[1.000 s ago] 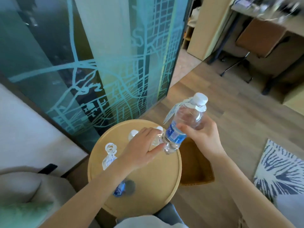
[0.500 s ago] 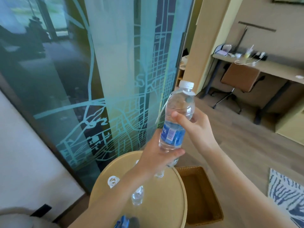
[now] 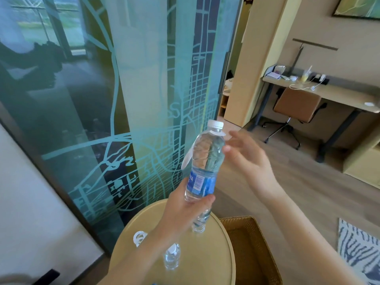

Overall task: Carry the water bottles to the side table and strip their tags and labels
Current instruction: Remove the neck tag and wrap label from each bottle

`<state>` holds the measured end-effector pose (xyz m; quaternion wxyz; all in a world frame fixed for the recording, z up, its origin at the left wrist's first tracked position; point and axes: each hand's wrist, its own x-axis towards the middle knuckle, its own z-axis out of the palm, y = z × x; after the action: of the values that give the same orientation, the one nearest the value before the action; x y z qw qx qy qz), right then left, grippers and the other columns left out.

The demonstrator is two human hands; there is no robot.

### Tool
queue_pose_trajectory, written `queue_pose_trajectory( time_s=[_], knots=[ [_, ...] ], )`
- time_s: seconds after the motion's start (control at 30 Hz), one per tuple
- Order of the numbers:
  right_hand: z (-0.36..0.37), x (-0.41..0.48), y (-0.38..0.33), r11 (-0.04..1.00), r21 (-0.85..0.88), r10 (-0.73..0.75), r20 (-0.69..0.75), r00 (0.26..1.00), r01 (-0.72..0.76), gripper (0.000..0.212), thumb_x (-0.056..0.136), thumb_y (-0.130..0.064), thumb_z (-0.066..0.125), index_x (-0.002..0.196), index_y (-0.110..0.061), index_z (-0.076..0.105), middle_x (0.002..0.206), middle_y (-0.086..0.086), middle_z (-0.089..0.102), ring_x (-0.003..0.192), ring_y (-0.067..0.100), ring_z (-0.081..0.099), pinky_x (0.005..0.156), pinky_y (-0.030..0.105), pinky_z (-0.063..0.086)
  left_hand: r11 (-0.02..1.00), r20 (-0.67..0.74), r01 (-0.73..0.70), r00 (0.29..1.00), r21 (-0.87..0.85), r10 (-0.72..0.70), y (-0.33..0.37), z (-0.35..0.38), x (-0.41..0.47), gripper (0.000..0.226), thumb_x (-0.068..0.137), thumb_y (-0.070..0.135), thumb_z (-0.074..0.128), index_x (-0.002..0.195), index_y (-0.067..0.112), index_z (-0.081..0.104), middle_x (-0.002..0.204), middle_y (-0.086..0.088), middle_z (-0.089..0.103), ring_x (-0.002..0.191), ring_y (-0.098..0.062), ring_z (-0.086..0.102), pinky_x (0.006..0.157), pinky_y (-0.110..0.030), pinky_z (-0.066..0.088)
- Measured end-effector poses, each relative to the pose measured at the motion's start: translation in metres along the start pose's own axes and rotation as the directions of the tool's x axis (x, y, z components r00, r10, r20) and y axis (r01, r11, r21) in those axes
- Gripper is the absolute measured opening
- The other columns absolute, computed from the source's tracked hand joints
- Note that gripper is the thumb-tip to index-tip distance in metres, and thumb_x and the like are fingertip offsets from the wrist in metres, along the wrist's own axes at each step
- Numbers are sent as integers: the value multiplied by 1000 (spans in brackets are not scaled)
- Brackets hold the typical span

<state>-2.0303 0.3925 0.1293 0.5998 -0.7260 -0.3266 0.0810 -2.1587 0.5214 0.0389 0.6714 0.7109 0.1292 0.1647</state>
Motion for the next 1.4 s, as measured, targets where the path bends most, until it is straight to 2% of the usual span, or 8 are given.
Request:
queue_pose_trajectory(
  time_s=[0.07, 0.17, 0.3, 0.5, 0.9, 1.17, 1.3, 1.4],
  knots=[
    [-10, 9, -7, 998, 53, -28, -62, 998, 31, 81, 70, -64, 67, 136, -17, 60, 119, -4, 72, 108, 11, 69, 91, 26, 54, 1000, -4, 1, 1000, 13, -1, -1, -2, -2, 26, 80, 35, 75, 105, 31, 66, 86, 9, 73, 81, -5, 70, 71, -12, 50],
    [-15, 23, -14, 999, -36, -19, 13, 1000, 20, 72, 75, -59, 76, 134, -19, 63, 117, -6, 72, 108, 6, 68, 91, 22, 52, 999, -10, 2, 1000, 49, -2, -3, -4, -5, 22, 85, 23, 76, 105, 26, 65, 82, 11, 72, 76, -3, 68, 69, -12, 49],
    [-9, 33, -16, 997, -79, 29, 105, 994, -21, 75, 69, -57, 83, 132, -22, 63, 99, -14, 75, 94, -4, 68, 78, 8, 47, 994, -14, 25, 1000, 106, -24, -2, -3, -9, 35, 76, 40, 74, 103, 21, 63, 84, 3, 72, 80, -14, 70, 76, -25, 55],
    [-1, 34, -10, 998, -56, -26, 113, 993, 32, 22, 81, -25, 84, 99, -32, 73, 95, -13, 76, 80, -4, 69, 69, 11, 53, 985, -6, 28, 1000, 171, -28, 0, -4, -11, 30, 83, 26, 78, 108, 21, 63, 90, 1, 74, 86, -16, 72, 85, -36, 57],
    [8, 21, -8, 989, -16, -149, -21, 989, 149, 33, 85, -27, 79, 117, -25, 68, 88, -17, 74, 80, -2, 68, 72, 11, 50, 984, -23, 88, 996, 158, -85, 9, -4, -22, 39, 79, 33, 74, 113, 18, 62, 96, -1, 75, 92, -16, 72, 91, -39, 55],
    [21, 21, -7, 985, 16, -167, -189, 968, 173, 40, 86, -30, 80, 123, -20, 65, 113, -6, 69, 91, 7, 71, 73, 16, 54, 979, -53, 91, 995, 181, -82, 7, -5, -25, 25, 89, 18, 75, 112, 18, 64, 95, 0, 75, 90, -15, 71, 88, -32, 54],
    [20, 22, -8, 986, 46, -146, -196, 970, 158, 36, 88, -24, 79, 120, -17, 68, 109, -5, 70, 89, 2, 70, 74, 15, 54, 982, -70, 83, 995, 169, -72, 5, -6, -29, 34, 82, 31, 74, 112, 19, 64, 95, -2, 75, 90, -17, 71, 87, -35, 55],
    [19, 24, -5, 991, 63, -103, -181, 978, 116, 27, 88, -24, 78, 114, -19, 71, 107, -8, 73, 100, 11, 71, 83, 22, 57, 984, -67, 81, 995, 161, -71, 4, -6, -30, 41, 76, 38, 71, 112, 20, 64, 94, -3, 75, 90, -18, 72, 87, -36, 56]
  ],
)
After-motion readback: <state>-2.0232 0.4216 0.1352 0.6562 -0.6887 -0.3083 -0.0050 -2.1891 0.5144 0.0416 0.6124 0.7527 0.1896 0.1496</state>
